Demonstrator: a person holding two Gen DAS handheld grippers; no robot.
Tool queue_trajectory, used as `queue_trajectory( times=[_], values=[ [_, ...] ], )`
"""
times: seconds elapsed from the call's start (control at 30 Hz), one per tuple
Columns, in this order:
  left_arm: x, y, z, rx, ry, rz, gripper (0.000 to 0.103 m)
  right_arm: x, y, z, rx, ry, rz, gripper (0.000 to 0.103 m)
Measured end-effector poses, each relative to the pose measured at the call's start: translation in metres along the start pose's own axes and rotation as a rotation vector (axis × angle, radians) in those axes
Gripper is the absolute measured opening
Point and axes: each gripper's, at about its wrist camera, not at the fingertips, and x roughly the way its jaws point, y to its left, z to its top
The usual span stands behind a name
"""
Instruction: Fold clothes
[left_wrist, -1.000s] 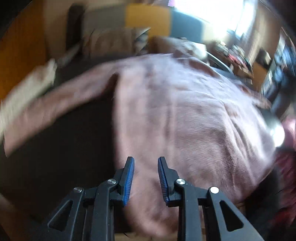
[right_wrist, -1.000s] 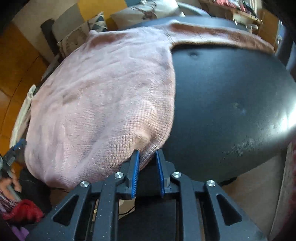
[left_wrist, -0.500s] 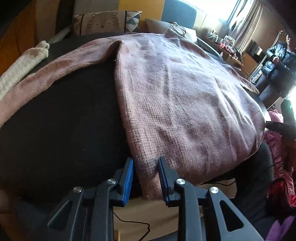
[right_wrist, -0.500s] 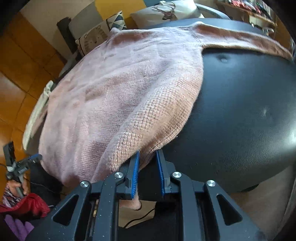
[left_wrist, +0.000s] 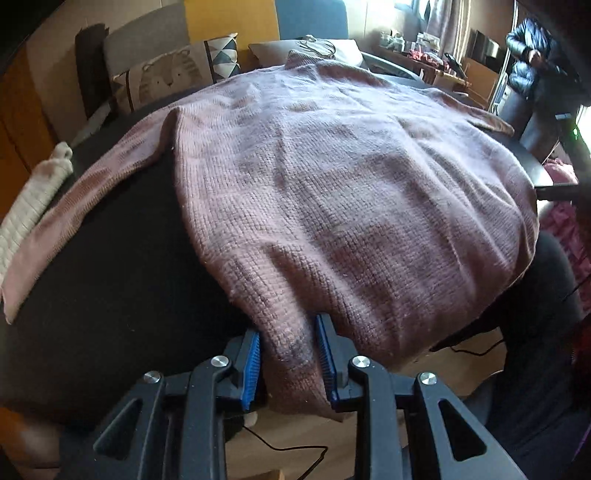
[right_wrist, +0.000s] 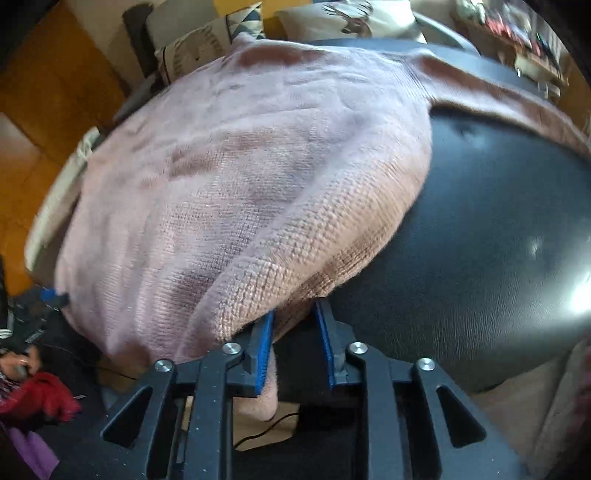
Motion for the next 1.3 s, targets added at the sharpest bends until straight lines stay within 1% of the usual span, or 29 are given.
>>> queue_trajectory(
  times=[0.03, 0.1, 0.2, 0.23, 0.3, 0.37, 0.4, 0.43, 0.47, 0.53, 0.63, 0.73, 0.9, 1.0, 1.07, 1.1, 1.13, 1.17, 1.2, 1.23, 1.27, 1.3],
  values=[
    [-0.001, 0.001, 0.000, -0.006, 0.000, -0.001, 0.025, 0.000, 0.003, 0.002, -0.001, 0.008, -0.014, 0.027],
    [-0.003, 0.007, 0.001, -0.024, 0.005, -0.009, 0.025, -0.003, 0.000, 0.003, 0.051, 0.009, -0.045, 0.028],
    [0.000, 0.011, 0.008, -0.049, 0.011, -0.024, 0.025, -0.002, -0.007, 0.001, 0.124, 0.013, -0.017, 0.035],
    [0.001, 0.010, 0.008, -0.043, 0.009, -0.021, 0.025, -0.001, -0.009, 0.001, 0.145, 0.017, -0.003, 0.040],
    [0.002, 0.008, 0.008, -0.031, 0.005, -0.015, 0.025, 0.003, -0.002, 0.003, 0.135, 0.013, -0.012, 0.048],
    [0.003, 0.006, 0.008, -0.016, 0.005, 0.006, 0.025, 0.007, 0.010, 0.004, 0.069, -0.007, -0.054, 0.049],
    [0.003, 0.004, 0.008, -0.008, 0.005, 0.018, 0.024, 0.009, 0.017, 0.004, 0.033, -0.017, -0.077, 0.043],
    [0.002, 0.004, 0.007, -0.007, 0.004, 0.026, 0.021, 0.009, 0.021, 0.005, 0.006, -0.021, -0.066, 0.016],
    [0.001, 0.005, 0.007, -0.012, 0.002, 0.028, 0.019, 0.008, 0.024, 0.005, -0.013, -0.013, -0.023, 0.005],
    [0.000, 0.012, 0.008, -0.046, 0.004, 0.001, 0.013, 0.008, 0.025, 0.005, -0.026, 0.005, -0.014, 0.005],
    [-0.005, 0.017, 0.007, -0.075, 0.010, -0.026, 0.011, 0.001, 0.017, 0.002, -0.026, 0.019, -0.034, 0.005],
    [-0.006, 0.022, 0.007, -0.078, 0.014, -0.022, 0.011, -0.009, -0.001, -0.003, 0.006, 0.029, -0.065, 0.005],
    [-0.010, 0.032, 0.009, -0.104, -0.005, -0.015, 0.010, -0.026, -0.027, -0.009, 0.038, 0.021, -0.201, 0.005],
    [-0.008, 0.041, 0.009, -0.147, -0.010, -0.030, 0.010, -0.023, -0.042, -0.009, 0.078, 0.013, -0.244, 0.004],
    [-0.003, 0.036, 0.008, -0.141, -0.001, -0.029, 0.011, -0.019, -0.050, -0.013, 0.095, 0.025, -0.238, 0.004],
    [-0.001, 0.034, 0.007, -0.138, 0.004, -0.029, 0.011, -0.024, -0.059, -0.020, 0.101, 0.027, -0.223, 0.005],
    [-0.003, 0.029, 0.005, -0.115, -0.003, -0.023, 0.011, -0.026, -0.060, -0.021, 0.107, 0.013, -0.195, 0.006],
    [-0.003, 0.026, 0.005, -0.100, -0.002, -0.030, 0.011, -0.029, -0.058, -0.021, 0.116, -0.005, -0.135, 0.008],
    [-0.004, 0.025, 0.004, -0.097, -0.005, -0.049, 0.011, -0.032, -0.055, -0.021, 0.117, -0.014, -0.099, 0.009],
    [-0.004, 0.023, 0.003, -0.094, -0.008, -0.067, 0.011, -0.035, -0.053, -0.021, 0.116, -0.021, -0.071, 0.018],
    [-0.004, 0.024, 0.003, -0.095, -0.007, -0.087, 0.012, -0.038, -0.050, -0.022, 0.105, -0.032, -0.061, 0.022],
    [-0.003, 0.023, 0.002, -0.095, -0.002, -0.115, 0.012, -0.041, -0.047, -0.024, 0.089, -0.040, -0.064, 0.032]
  ],
)
